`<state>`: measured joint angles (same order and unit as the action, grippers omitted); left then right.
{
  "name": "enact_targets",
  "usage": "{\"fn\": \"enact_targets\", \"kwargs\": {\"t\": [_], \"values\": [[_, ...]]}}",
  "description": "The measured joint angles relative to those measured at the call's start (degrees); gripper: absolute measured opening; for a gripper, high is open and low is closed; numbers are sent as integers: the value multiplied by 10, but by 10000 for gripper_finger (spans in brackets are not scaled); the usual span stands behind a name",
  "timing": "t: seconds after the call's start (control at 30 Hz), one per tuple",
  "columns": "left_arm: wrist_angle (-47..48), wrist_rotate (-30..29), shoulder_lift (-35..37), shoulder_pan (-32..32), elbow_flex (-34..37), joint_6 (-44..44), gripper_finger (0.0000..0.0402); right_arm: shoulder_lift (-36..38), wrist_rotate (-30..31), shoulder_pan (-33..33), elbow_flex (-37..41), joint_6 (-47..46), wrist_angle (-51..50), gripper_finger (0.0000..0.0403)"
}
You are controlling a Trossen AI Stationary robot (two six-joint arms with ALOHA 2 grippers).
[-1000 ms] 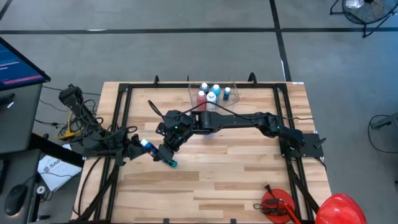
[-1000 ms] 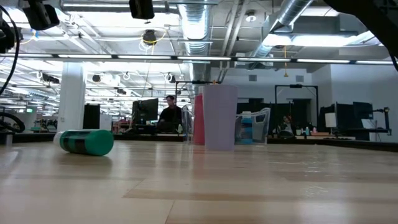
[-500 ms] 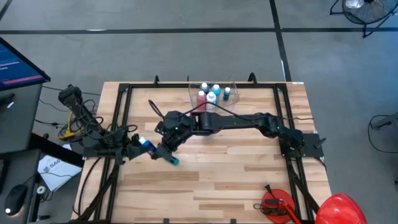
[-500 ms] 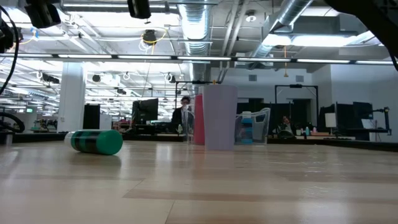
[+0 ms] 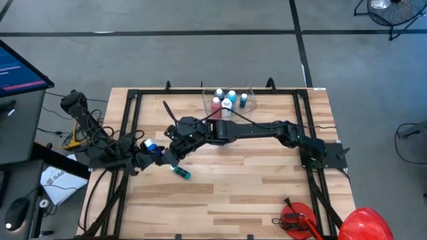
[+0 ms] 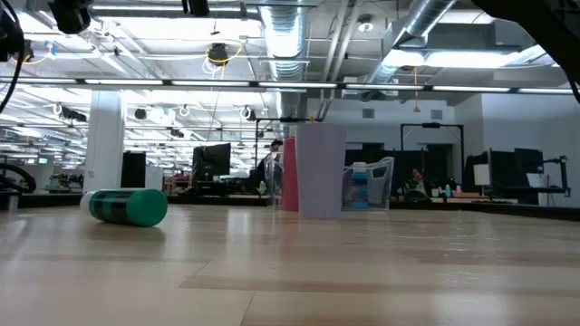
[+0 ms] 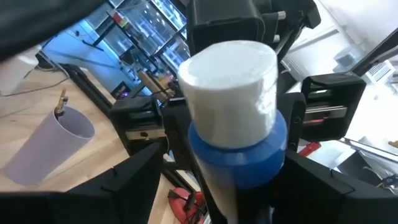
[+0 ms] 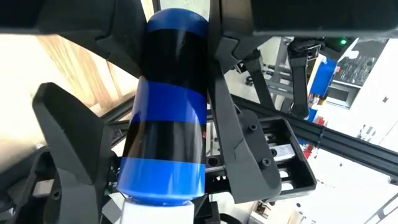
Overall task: Pick & Place Paint Supplies
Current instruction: Put the blue paint bottle into the transparent bin
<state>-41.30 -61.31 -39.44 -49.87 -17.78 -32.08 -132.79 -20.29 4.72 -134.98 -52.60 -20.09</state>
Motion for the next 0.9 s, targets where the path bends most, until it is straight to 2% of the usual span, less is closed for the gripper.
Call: {"fn": "enact_targets", "kwargs": {"t": [0.17, 0.33, 0.6, 0.73, 0.9], "values": [[-3, -11, 0, 0, 0, 1, 263, 0, 4, 0, 0, 0, 0, 113], [-7, -22, 0, 0, 0, 2, 229, 0, 13, -1, 0, -5, -1, 113], [-20, -19, 0, 0, 0, -1, 125, 0, 10, -2, 0, 4, -3, 121], [-19, 5, 0, 0, 0, 6, 98, 0, -39, -7, 0, 1, -6, 150], [-21, 21, 1, 0, 0, 8, 110, 0, -126, -8, 0, -2, -32, 195]]}}
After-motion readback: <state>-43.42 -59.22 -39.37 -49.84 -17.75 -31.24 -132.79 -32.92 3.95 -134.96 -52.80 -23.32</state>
